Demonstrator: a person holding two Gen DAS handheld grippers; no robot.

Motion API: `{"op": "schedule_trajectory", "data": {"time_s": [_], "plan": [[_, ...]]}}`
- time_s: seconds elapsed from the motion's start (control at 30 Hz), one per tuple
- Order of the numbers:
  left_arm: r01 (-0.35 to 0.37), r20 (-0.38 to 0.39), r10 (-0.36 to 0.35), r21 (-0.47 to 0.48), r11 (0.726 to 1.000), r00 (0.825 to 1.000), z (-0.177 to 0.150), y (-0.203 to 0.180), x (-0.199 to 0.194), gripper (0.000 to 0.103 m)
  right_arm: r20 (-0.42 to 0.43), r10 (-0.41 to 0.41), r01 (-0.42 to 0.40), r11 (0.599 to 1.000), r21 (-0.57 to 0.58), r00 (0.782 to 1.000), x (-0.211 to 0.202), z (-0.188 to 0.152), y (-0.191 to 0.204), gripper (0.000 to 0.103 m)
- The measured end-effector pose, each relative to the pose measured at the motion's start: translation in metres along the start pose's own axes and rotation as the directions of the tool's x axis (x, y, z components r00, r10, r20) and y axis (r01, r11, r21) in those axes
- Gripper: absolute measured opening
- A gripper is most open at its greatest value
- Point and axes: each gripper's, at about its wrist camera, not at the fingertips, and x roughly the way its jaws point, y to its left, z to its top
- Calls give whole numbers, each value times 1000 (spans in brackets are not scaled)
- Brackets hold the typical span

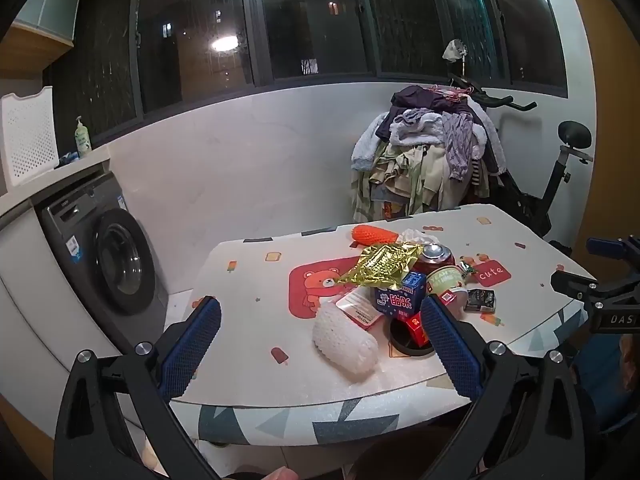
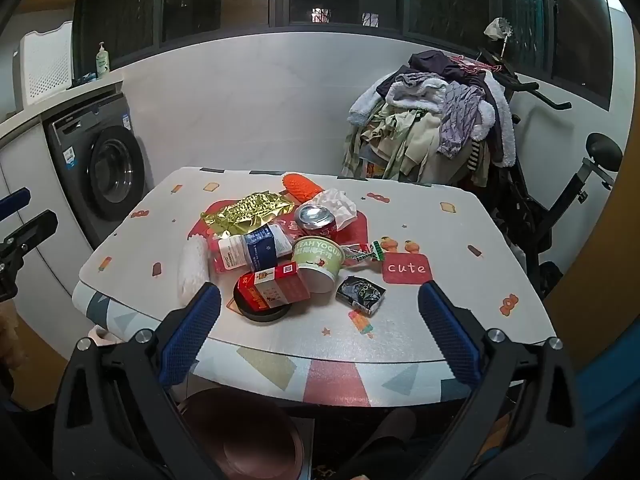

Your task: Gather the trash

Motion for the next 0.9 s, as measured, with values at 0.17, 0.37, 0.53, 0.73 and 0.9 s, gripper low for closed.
{"op": "schedule_trajectory", "data": {"time_s": [0.17, 0.37, 0.53, 0.73, 0.9], "plan": [[-2, 5, 2, 0, 1000, 1000, 0, -1, 0, 98, 0, -2, 2, 1000, -1, 1000, 0, 0, 2, 97], [-1, 15, 2, -9, 1000, 1000, 2, 1, -7, 98, 3, -4, 4, 1000, -3, 1000, -1, 1, 4, 97], [2, 16, -2, -12, 1000, 1000, 3, 0, -11, 98, 6, -4, 4, 1000, -3, 1000, -1, 2, 5, 97], [0, 16, 0, -15, 1000, 1000, 4, 2, -8, 98, 8, -4, 4, 1000, -4, 1000, -2, 3, 8, 97], [5, 8, -5, -16, 1000, 1000, 4, 4, -10, 98, 9, -5, 5, 1000, -4, 1000, -2, 3, 11, 97]]}}
